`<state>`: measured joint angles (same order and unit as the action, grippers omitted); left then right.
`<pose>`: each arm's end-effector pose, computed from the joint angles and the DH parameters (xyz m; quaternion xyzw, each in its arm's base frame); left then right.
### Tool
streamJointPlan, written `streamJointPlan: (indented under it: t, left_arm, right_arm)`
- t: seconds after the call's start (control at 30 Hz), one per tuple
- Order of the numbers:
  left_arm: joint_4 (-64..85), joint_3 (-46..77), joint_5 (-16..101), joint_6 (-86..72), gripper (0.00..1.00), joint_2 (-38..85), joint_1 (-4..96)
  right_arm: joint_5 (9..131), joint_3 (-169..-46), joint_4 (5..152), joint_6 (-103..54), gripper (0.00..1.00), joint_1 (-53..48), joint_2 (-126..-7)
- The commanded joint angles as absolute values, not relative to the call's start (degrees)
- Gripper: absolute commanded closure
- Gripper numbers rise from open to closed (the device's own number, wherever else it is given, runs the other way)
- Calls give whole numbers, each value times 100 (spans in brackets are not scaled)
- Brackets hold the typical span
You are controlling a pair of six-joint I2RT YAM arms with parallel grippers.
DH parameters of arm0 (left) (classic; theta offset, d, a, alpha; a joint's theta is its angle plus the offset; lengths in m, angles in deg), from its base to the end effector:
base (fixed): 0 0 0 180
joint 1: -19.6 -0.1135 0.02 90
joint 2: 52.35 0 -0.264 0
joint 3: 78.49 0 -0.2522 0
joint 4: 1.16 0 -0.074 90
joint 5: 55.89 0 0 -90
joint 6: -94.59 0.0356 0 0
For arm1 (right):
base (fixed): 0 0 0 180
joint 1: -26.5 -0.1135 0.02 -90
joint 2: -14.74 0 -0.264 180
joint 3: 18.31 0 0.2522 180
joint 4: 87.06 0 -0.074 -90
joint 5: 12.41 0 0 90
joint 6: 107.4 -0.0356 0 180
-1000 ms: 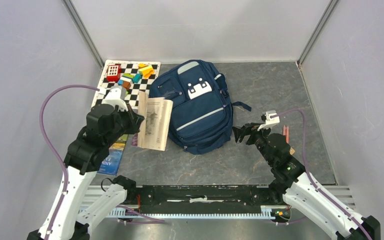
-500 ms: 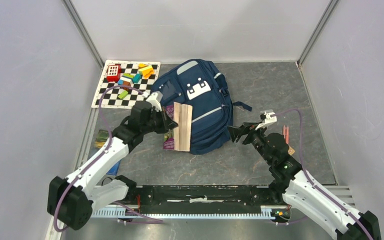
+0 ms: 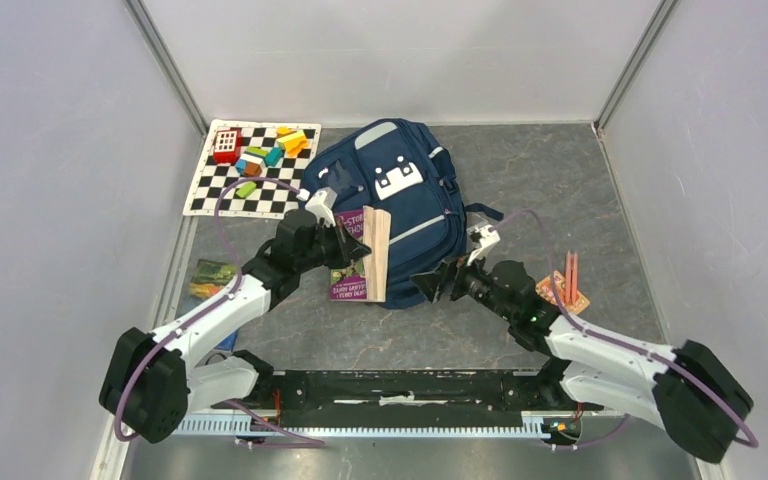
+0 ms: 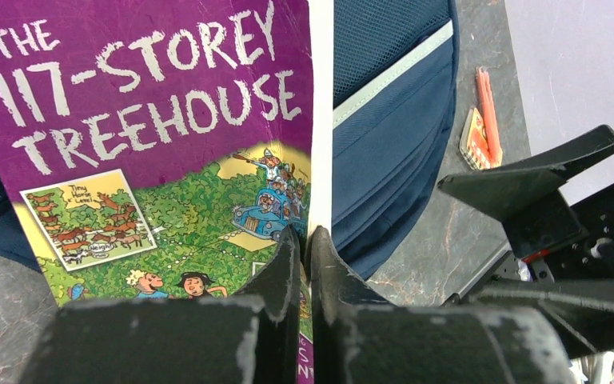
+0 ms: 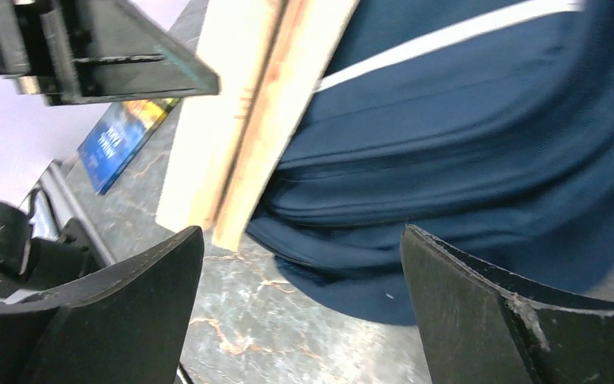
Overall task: Pack the student bag
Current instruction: Pick up the book from the center of the board.
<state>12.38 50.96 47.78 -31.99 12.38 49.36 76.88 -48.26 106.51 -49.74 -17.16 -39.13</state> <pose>0.2111 -0.1304 0.2399 0.0109 0.8520 -0.3662 0.3741 0.1463 0.1403 0.2048 -0.0797 0.7639 0.3980 0.5017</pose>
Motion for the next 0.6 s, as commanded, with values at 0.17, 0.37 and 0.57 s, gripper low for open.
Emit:
streamJointPlan:
  t: [0.17,0.37,0.57]
  left_arm:
    - [294,5369,4852,-3618,98,1415,4981]
    - [196,5493,4843,-3730,98,1449,4980]
    - [83,5563,4852,-3834,98,1474,4981]
  right_arm:
    - [7178,-5678,12043,-5190,2,-2430,-5518]
    - [7093,-5852,12637,-5395,3,-2656,-6377]
    - [6985,-6294,12719,-5301,4,-2672,-7093]
